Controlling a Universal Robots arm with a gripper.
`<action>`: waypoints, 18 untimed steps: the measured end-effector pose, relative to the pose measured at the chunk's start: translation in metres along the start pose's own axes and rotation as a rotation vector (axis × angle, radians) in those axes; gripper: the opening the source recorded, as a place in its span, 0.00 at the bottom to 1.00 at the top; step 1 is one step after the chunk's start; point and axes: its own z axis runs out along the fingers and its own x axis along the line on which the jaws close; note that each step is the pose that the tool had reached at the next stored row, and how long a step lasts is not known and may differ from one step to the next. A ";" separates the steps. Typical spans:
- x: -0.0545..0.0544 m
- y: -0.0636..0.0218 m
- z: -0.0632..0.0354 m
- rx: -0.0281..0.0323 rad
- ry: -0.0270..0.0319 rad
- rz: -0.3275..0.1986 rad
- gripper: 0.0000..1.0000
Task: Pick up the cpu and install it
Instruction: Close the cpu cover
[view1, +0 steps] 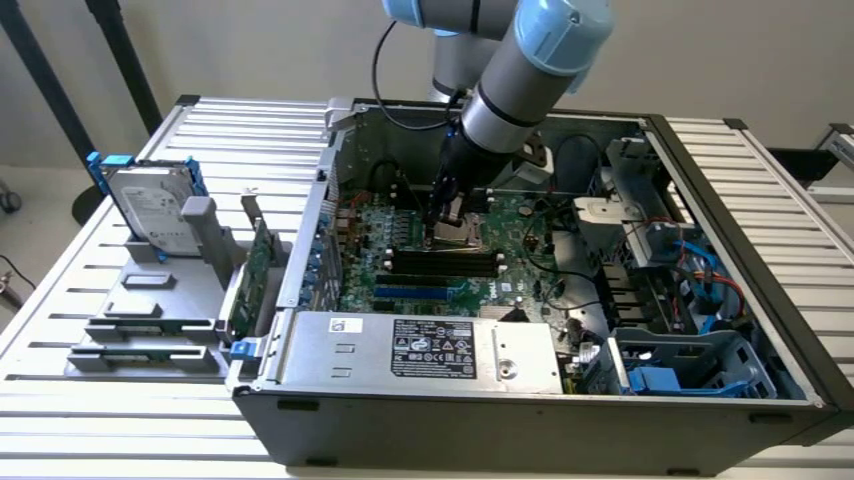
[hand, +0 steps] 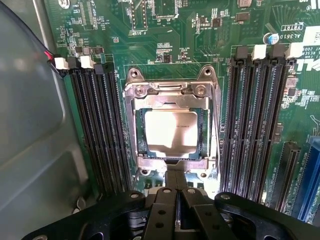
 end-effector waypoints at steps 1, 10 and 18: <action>0.000 0.0002 0.0007 -0.0002 -0.0001 0.000 0.11; -0.001 0.0013 0.0074 -0.0071 0.0004 -0.001 0.11; -0.002 0.0010 0.0115 -0.0126 0.0004 -0.002 0.11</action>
